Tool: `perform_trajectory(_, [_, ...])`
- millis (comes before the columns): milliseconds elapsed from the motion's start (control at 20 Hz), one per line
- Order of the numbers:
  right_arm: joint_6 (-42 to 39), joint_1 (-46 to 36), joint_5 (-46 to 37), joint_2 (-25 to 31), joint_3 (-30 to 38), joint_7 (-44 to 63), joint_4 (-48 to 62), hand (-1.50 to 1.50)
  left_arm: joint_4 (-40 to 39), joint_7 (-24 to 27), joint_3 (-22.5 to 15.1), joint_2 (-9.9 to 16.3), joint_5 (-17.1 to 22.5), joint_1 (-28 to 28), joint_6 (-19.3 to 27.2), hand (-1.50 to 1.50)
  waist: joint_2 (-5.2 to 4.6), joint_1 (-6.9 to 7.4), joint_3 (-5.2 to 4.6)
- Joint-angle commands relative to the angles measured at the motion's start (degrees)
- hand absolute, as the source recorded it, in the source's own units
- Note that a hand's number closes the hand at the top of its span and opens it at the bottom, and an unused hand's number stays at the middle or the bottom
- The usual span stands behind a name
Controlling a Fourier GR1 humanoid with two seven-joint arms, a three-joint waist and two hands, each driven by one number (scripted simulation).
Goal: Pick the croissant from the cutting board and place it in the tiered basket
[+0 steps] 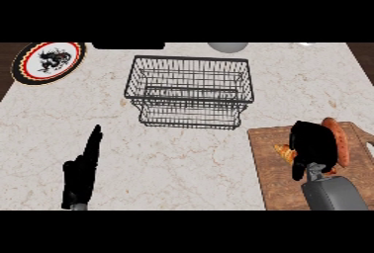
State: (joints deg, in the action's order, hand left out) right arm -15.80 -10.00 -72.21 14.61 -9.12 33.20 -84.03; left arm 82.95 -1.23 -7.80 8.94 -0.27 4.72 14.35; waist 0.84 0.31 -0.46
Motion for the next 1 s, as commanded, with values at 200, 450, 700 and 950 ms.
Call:
perform_trajectory(200, [-8.23,1.95,16.34,-1.34,-1.32,-17.24,-14.96,1.50,0.66,-0.44,-0.87,-0.59,-0.50,3.98,0.46,0.00,-0.38,-0.90,0.46])
perform_trajectory(450, [-13.84,1.88,27.94,-6.81,7.17,-10.73,-31.45,1.50,-0.75,-0.51,1.35,0.02,0.51,2.29,0.25,0.00,-0.26,-2.07,0.42])
perform_trajectory(700, [-17.18,-4.42,33.46,-8.93,11.76,-2.28,-46.71,1.50,-1.30,-0.02,1.10,0.34,-0.02,2.05,-0.34,0.00,-0.31,-1.66,0.35])
perform_trajectory(950, [-27.03,-16.49,43.39,-4.90,18.86,7.82,-51.86,1.50,-1.38,-2.39,1.02,-0.39,0.02,-0.72,-0.61,0.00,-0.57,-0.79,0.37])
